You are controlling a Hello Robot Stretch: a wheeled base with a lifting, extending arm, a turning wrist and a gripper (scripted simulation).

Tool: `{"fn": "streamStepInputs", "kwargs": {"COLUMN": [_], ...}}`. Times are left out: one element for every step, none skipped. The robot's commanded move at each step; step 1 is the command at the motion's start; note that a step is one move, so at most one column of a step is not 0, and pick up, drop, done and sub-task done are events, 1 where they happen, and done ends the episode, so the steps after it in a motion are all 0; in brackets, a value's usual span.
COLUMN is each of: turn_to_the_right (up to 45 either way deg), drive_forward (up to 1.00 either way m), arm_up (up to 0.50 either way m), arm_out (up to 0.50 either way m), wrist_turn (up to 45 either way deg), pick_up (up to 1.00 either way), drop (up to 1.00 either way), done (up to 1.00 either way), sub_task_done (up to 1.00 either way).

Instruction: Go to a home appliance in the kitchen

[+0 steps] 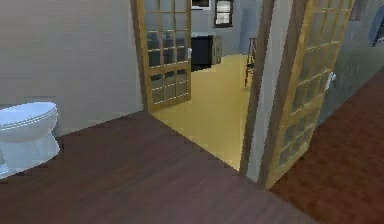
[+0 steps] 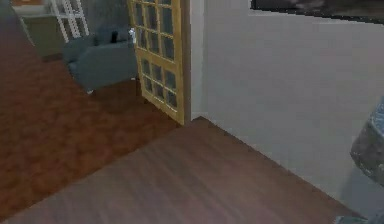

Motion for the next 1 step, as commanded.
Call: {"fn": "streamStepInputs", "kwargs": {"turn_to_the_right": [0.0], "drive_forward": [1.00], "arm_up": [0.00], "arm_out": [0.00], "wrist_turn": [0.0], "pick_up": [0.00], "drop": [0.00], "done": [0.00], "sub_task_done": [0.00]}}
